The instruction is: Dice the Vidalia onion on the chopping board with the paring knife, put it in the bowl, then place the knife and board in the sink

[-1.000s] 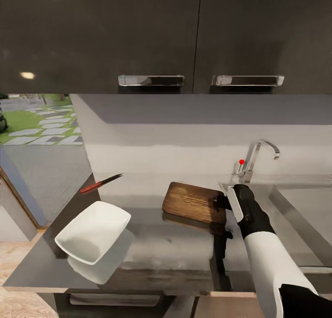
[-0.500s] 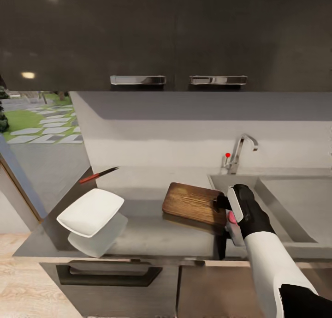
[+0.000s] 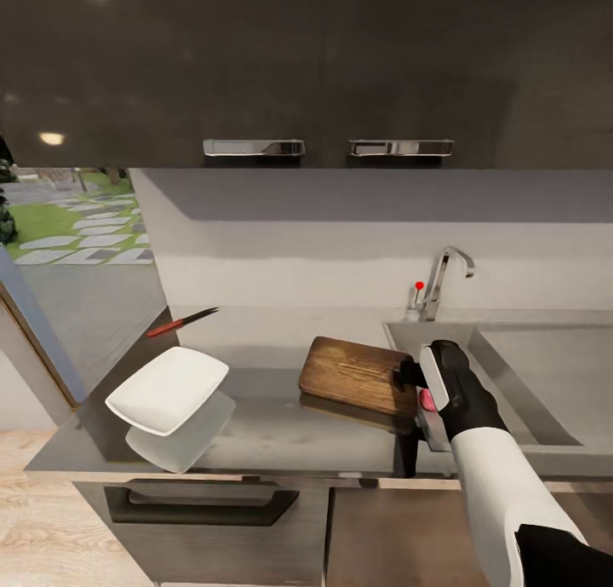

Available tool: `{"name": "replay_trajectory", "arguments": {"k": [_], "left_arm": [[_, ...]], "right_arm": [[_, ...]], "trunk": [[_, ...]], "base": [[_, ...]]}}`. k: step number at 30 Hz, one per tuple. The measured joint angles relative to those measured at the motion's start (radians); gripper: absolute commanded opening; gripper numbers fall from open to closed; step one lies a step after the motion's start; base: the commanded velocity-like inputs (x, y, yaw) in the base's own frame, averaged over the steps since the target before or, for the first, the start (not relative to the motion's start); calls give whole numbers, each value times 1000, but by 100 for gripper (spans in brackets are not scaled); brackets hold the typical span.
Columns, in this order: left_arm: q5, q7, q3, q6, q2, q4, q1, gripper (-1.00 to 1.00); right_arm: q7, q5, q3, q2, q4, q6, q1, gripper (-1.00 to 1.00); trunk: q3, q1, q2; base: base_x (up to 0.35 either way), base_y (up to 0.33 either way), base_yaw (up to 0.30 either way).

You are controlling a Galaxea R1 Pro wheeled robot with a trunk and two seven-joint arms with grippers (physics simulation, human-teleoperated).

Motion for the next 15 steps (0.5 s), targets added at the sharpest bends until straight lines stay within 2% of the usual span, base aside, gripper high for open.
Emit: {"name": "replay_trajectory", "arguments": {"k": [5,11,15], "left_arm": [[0,0,0,0,0,0,0,100],[0,1,0,0,0,0,0,100],[0,1,0,0,0,0,0,100]], "right_arm": [[0,2,0,0,0,0,0,-100],[0,0,0,0,0,0,0,-100],[0,1,0,0,0,0,0,-100]], "trunk": [[0,0,0],[0,0,0],[0,0,0]], "base": [[0,0,88],[-9,-9,248],[-166,-159,278]]}}
